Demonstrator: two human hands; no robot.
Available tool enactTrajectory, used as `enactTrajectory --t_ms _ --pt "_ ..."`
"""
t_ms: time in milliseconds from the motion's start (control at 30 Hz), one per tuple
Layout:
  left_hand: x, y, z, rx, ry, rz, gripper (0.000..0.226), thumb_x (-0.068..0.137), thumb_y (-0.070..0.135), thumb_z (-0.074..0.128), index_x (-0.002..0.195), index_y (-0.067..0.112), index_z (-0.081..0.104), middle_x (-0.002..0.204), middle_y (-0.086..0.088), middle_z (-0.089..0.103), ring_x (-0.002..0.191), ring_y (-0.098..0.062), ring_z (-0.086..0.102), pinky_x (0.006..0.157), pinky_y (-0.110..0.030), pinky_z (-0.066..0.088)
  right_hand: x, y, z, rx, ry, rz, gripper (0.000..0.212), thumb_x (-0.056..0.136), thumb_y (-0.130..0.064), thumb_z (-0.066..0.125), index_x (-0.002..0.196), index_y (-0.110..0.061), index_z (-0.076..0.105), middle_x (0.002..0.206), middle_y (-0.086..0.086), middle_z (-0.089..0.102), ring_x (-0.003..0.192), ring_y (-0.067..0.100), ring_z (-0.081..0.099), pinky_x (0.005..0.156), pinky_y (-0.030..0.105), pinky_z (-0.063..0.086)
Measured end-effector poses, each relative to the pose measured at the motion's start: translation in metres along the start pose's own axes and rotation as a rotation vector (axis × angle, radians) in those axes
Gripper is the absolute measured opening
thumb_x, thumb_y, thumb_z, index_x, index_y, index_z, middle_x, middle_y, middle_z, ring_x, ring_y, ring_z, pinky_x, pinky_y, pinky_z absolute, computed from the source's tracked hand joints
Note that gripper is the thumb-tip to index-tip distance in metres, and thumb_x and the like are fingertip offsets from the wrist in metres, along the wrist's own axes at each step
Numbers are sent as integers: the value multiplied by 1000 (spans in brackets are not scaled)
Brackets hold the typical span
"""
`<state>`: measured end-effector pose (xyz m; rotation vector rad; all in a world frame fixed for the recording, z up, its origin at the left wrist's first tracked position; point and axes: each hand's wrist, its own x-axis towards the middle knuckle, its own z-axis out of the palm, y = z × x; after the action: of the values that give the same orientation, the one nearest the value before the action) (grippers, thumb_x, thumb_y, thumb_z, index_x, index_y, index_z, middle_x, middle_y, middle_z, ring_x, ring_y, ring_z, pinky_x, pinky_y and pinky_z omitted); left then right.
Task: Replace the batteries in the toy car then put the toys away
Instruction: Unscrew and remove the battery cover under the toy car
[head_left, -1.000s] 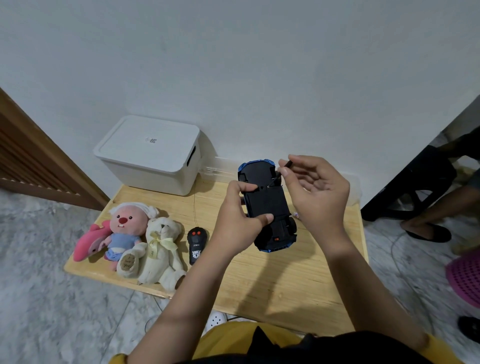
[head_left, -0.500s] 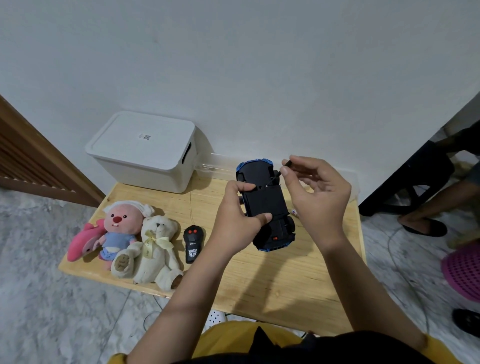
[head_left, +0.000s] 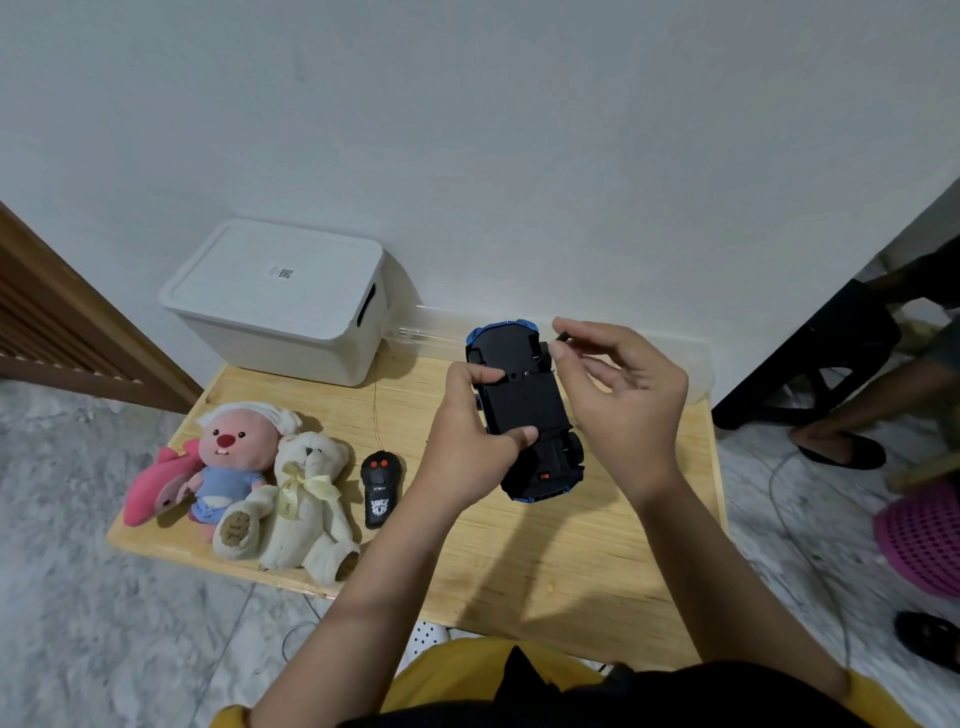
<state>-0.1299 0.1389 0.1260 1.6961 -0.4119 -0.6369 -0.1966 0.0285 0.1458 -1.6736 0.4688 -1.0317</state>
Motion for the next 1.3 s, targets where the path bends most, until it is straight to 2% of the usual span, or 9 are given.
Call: enactTrajectory --t_ms 133,300,600,733,833,967,1067,1167,1300 --pt "0 -1 0 3 -4 -6 51 76 -2 71 107 23 40 99 1 54 98 -26 62 82 -49 55 1 1 0 13 22 7 21 76 -5 76 87 -21 69 83 7 67 81 20 66 75 32 57" --pt "0 -1 -3 16 5 -6 50 77 0 72 107 24 40 99 2 53 99 -26 61 82 -47 55 0 -1 4 48 26 39 25 77 2 73 91 -18 67 86 3 70 83 11 68 80 26 56" --pt "1 -2 -7 25 13 -3 50 76 -1 72 107 24 40 96 3 53 97 -27 62 81 -48 55 -1 1 7 40 29 49 24 75 -1 76 82 -22 67 82 0 69 79 16 67 77 34 57" --pt "3 -4 -9 29 18 6 49 76 -2 70 104 24 39 94 3 52 94 -23 60 81 -48 55 2 1 5 29 -15 60 24 79 3 70 87 -19 69 87 -1 72 82 13 68 81 32 56" --pt "6 -5 -10 32 23 17 49 77 -3 69 104 23 39 92 5 52 87 -13 55 78 -42 56 4 3 2 -35 -37 70 18 80 3 68 93 -11 71 92 1 73 83 9 68 79 29 57" --pt "10 -10 -11 29 26 10 47 77 -3 69 105 22 39 94 4 52 87 -8 53 76 -40 56 10 7 -10 -109 -82 138 12 77 0 73 85 -9 71 85 3 72 74 8 66 73 22 55" --pt "14 -17 -13 16 32 -32 47 78 -2 68 106 23 41 98 1 54 92 -17 58 78 -45 57 16 21 -26 -359 -255 184 16 76 -4 74 89 -13 73 80 -5 70 75 9 64 74 18 51" --pt "18 -26 -11 5 29 -86 49 78 -2 69 107 27 42 107 -5 54 97 -26 61 77 -45 57 13 43 -36 -646 -437 115 18 80 -6 69 95 -15 75 83 -4 67 79 11 61 73 16 42" --pt "20 -37 -5 13 12 -130 48 79 -1 69 107 27 42 104 -1 54 92 -17 60 73 -35 56 -11 71 -41 -557 -330 229 13 81 -5 68 90 -13 74 82 -3 65 75 11 60 71 18 49"
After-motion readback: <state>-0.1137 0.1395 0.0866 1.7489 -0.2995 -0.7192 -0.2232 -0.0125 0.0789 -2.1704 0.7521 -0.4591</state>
